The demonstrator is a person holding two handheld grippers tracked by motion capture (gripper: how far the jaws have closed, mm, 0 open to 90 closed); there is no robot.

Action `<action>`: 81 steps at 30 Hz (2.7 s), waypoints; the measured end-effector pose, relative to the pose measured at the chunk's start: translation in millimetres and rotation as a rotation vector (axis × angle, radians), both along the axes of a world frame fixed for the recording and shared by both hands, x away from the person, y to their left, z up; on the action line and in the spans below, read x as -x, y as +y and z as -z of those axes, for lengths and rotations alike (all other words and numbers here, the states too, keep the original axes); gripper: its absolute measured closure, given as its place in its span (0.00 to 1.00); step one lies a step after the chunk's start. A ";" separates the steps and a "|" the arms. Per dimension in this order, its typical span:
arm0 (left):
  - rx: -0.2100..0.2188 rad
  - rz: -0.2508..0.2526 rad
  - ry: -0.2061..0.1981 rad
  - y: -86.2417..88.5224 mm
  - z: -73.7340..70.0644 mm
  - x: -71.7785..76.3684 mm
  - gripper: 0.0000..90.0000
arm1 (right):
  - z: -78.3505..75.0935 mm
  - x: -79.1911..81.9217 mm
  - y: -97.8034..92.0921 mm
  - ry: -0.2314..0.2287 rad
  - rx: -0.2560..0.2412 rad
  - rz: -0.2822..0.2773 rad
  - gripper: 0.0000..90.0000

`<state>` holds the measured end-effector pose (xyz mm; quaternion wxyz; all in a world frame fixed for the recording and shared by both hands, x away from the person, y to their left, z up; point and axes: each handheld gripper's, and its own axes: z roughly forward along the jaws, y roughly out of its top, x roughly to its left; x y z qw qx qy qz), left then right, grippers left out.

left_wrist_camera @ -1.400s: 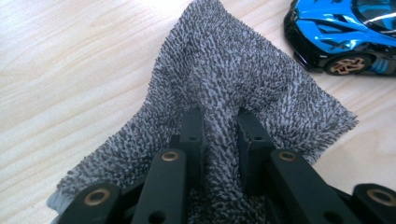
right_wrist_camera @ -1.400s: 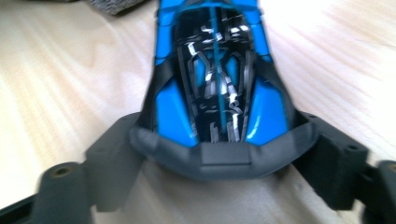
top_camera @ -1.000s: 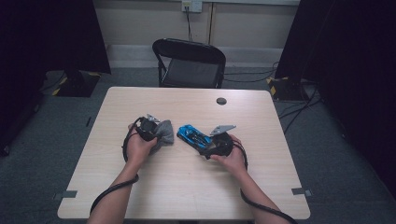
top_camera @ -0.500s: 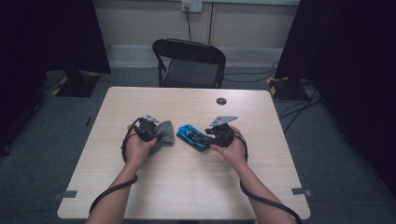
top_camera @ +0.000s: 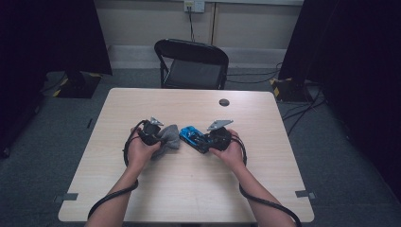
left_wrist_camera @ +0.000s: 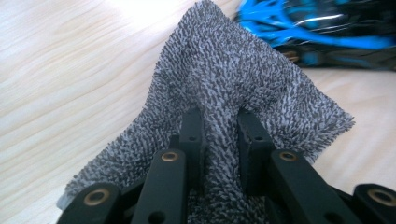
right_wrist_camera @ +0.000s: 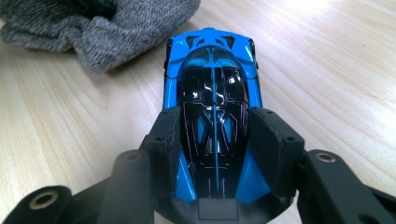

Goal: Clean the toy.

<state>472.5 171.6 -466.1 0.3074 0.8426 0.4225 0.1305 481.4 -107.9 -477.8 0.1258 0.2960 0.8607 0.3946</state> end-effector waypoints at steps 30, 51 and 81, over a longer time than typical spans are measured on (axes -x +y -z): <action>0.043 0.315 0.108 -79.1 5.7 60.0 0.84 | -0.3 0.5 -0.7 0.015 -0.002 0.012 0.61; 0.018 0.287 0.109 -68.7 3.0 60.4 0.83 | -1.1 1.5 -5.0 0.021 0.007 -0.004 0.72; 0.042 0.007 0.102 -15.5 4.5 5.7 0.83 | -0.9 4.6 -5.6 0.008 0.014 -0.002 0.72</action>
